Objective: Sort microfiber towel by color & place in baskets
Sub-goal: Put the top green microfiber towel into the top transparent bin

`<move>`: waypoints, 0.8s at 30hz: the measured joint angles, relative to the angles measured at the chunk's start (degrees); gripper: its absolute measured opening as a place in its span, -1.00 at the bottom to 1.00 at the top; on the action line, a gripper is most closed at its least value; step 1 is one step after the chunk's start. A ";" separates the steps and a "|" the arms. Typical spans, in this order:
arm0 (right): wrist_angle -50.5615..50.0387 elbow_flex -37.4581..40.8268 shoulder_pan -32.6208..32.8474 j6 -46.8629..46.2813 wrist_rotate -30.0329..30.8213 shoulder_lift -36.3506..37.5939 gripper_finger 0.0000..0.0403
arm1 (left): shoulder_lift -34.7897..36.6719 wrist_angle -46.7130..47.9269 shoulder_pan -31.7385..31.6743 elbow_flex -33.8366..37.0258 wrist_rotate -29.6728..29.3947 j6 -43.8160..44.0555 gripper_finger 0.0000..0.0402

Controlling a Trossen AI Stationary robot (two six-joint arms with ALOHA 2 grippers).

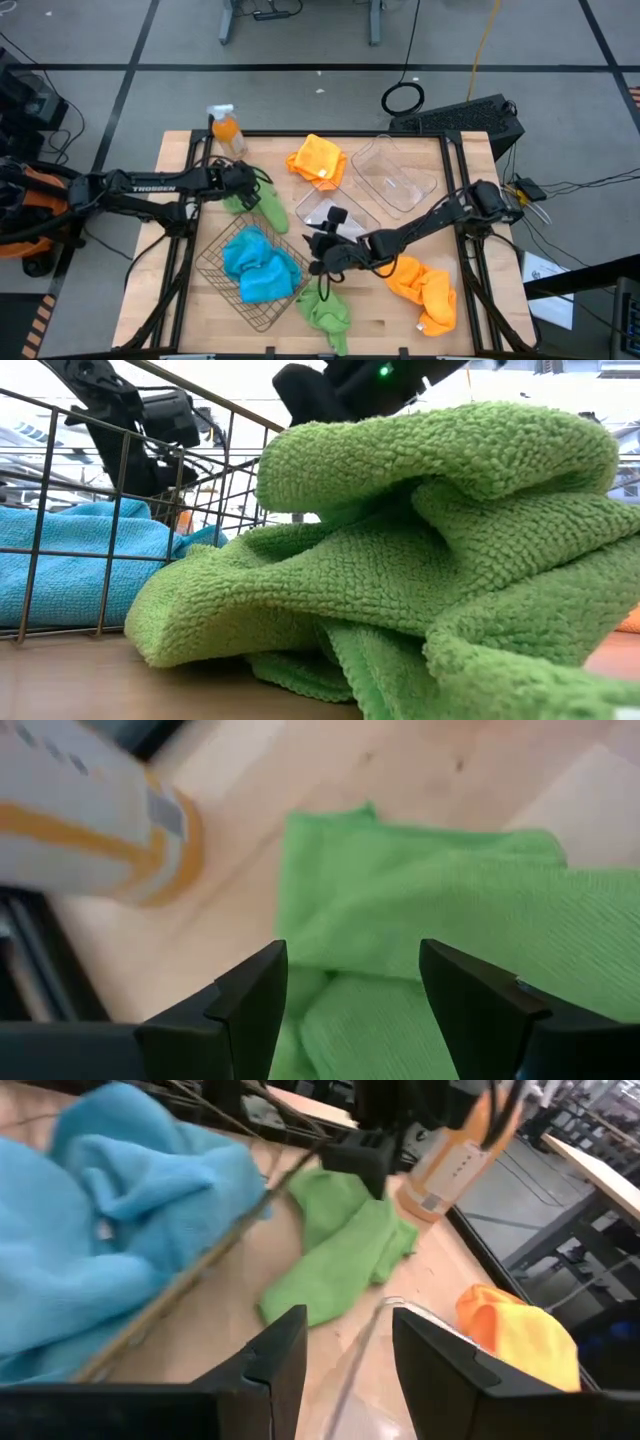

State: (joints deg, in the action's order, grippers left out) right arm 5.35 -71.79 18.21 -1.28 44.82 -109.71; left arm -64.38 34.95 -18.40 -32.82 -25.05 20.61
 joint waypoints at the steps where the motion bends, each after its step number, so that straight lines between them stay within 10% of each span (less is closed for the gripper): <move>1: 0.09 0.00 -0.37 0.02 0.00 0.00 -0.31 | 0.00 0.25 -0.61 -0.02 1.34 1.01 0.17; 7: 0.53 0.00 -0.97 2.71 -0.15 0.31 -0.31 | 0.00 0.51 -2.24 -2.31 11.24 1.46 0.17; 24: 0.52 0.00 -0.15 3.04 -3.20 0.37 -0.31 | -1.04 5.36 -8.48 -2.38 8.03 -3.01 0.24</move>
State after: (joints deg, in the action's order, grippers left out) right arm 5.86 -71.79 18.06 1.76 41.62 -109.34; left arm -65.42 40.31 -26.88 -35.20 -17.02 17.61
